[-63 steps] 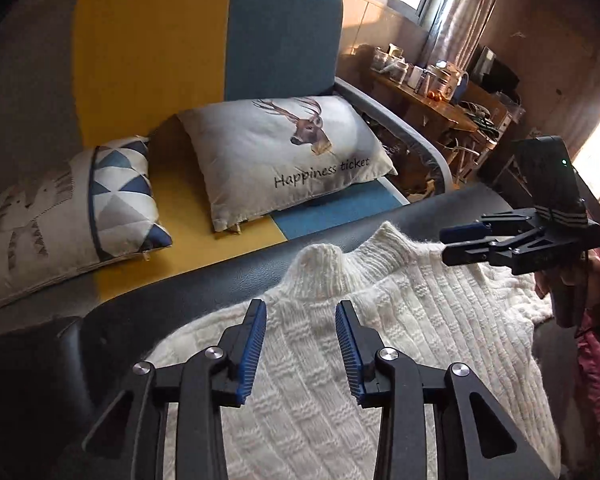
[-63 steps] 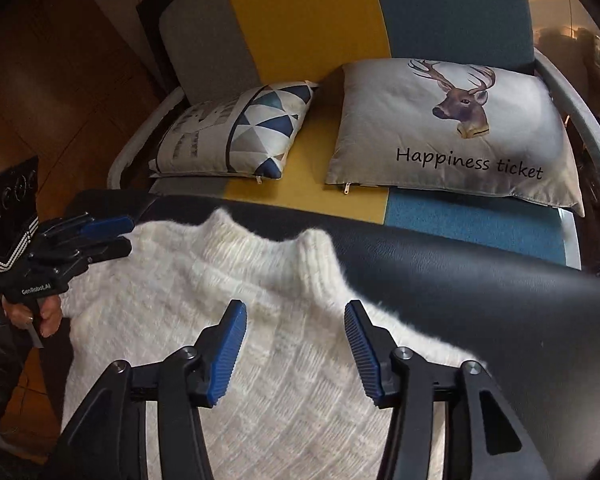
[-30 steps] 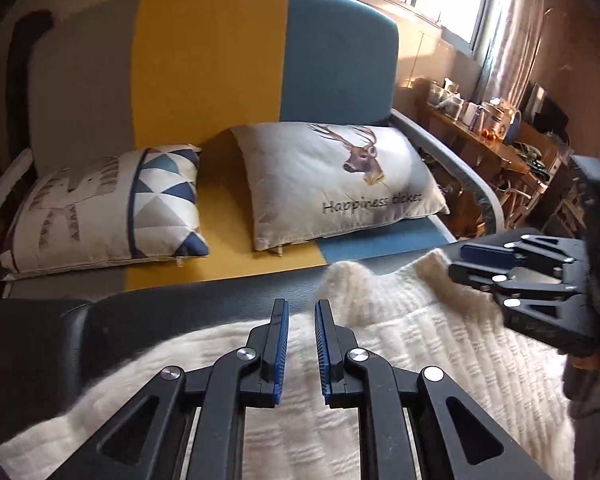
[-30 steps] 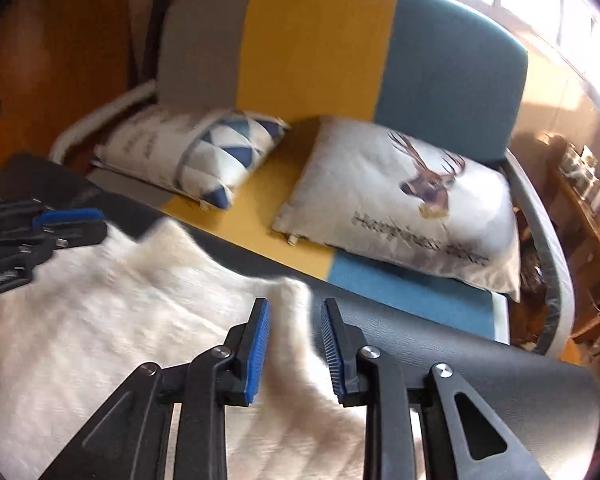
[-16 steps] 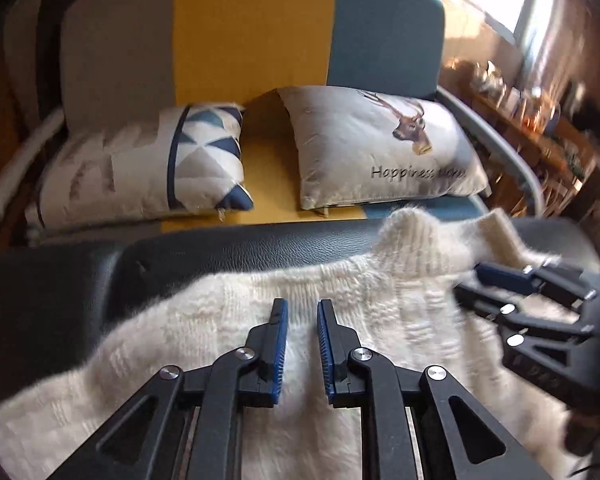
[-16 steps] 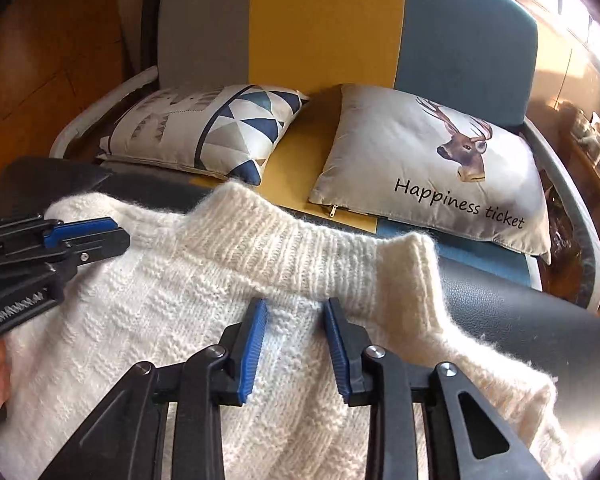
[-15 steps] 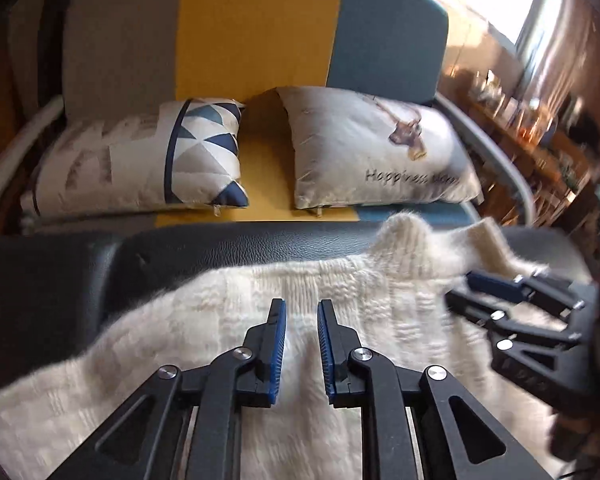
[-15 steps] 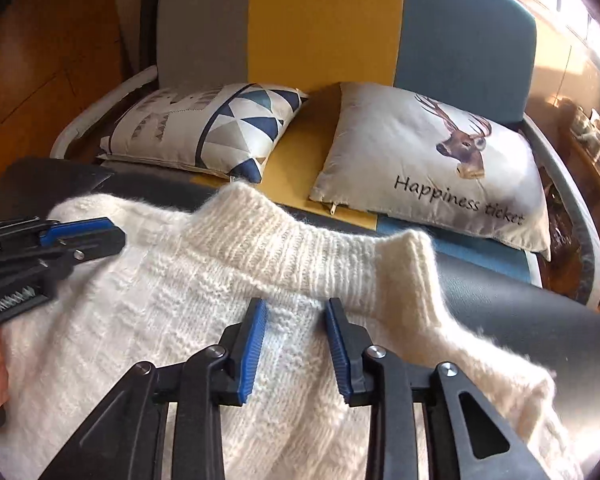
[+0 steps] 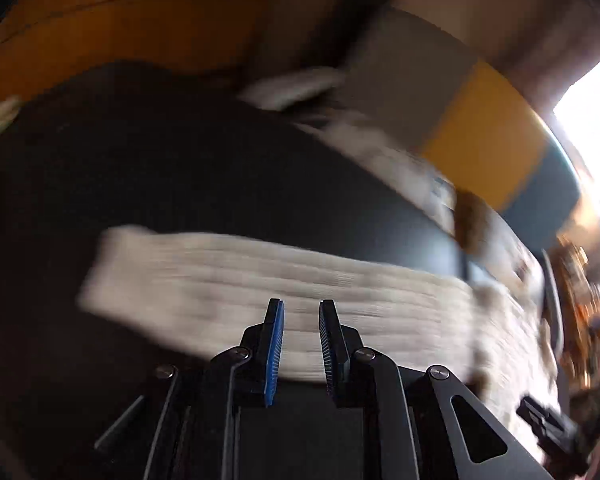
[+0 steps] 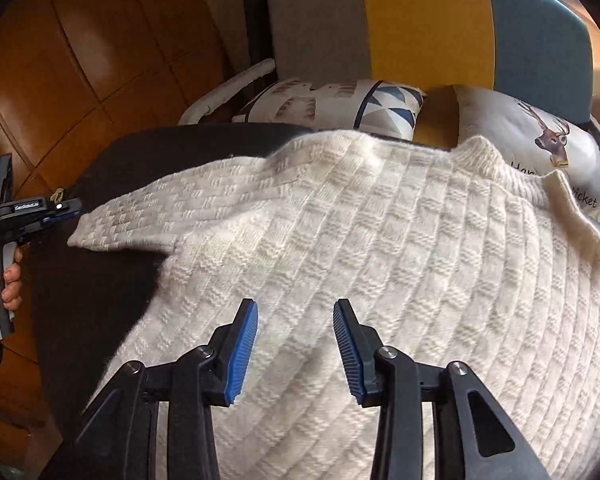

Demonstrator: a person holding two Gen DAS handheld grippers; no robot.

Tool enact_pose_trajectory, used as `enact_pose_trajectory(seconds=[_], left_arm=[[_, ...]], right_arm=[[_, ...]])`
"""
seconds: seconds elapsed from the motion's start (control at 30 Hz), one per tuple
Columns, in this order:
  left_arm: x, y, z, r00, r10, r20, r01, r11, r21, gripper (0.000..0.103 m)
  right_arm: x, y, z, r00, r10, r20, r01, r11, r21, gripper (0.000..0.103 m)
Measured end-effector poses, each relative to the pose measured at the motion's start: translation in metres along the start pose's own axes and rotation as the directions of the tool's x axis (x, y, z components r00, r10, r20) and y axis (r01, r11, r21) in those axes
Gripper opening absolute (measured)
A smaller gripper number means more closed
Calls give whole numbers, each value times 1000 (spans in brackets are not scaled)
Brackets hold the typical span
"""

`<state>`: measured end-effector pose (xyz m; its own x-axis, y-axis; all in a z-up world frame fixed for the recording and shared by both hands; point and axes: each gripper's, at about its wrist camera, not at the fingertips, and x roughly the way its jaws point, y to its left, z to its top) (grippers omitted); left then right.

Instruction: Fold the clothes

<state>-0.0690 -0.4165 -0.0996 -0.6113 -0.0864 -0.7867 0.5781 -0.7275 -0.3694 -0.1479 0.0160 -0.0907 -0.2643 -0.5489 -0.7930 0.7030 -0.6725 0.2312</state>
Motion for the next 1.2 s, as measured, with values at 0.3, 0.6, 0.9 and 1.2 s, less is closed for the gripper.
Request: enact_pose_trajectory(seconds=[0.3, 0.6, 0.9, 1.2], left_arm=[[-18, 161, 20, 996, -54, -68, 30, 949, -314, 29], [25, 151, 31, 987, -86, -139, 50, 968, -247, 36], [8, 137, 19, 996, -22, -84, 8, 988, -155, 8], [-22, 154, -10, 999, 32, -27, -36, 984, -174, 8]], right_arm=[[29, 30, -17, 1000, -28, -13, 28, 1000, -10, 63], [37, 50, -18, 997, -51, -56, 45, 994, -95, 92], [23, 30, 0, 1000, -3, -28, 3, 1000, 3, 56], [37, 3, 84, 991, -134, 18, 134, 991, -29, 46]])
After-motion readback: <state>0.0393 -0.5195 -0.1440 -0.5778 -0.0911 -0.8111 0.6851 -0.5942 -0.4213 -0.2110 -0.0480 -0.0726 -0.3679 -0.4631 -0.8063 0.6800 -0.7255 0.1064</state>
